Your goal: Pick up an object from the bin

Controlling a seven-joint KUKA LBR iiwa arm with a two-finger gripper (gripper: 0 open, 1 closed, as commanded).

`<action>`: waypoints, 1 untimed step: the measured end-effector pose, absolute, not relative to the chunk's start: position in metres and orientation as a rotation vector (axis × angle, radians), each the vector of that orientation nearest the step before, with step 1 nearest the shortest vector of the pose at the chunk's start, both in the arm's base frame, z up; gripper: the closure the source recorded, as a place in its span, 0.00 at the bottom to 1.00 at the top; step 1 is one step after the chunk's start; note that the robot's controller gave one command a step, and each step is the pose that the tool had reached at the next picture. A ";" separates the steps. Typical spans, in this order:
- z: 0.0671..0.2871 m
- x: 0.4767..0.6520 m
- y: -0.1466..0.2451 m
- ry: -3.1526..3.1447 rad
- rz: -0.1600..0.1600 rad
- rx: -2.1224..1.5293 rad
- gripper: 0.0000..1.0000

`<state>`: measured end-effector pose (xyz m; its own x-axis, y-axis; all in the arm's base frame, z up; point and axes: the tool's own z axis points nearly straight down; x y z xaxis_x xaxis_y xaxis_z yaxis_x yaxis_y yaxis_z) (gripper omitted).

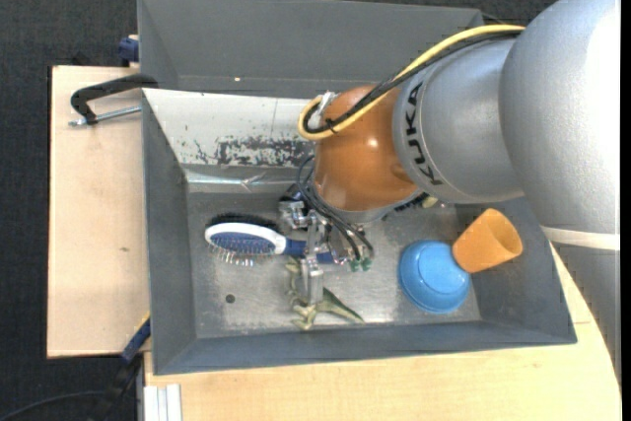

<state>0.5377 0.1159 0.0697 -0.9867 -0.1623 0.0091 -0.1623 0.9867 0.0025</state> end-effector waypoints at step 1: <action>0.072 0.539 0.115 -3.134 -0.005 0.253 1.00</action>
Offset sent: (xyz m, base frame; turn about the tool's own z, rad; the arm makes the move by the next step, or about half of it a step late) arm 0.0000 0.0000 0.0000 0.0000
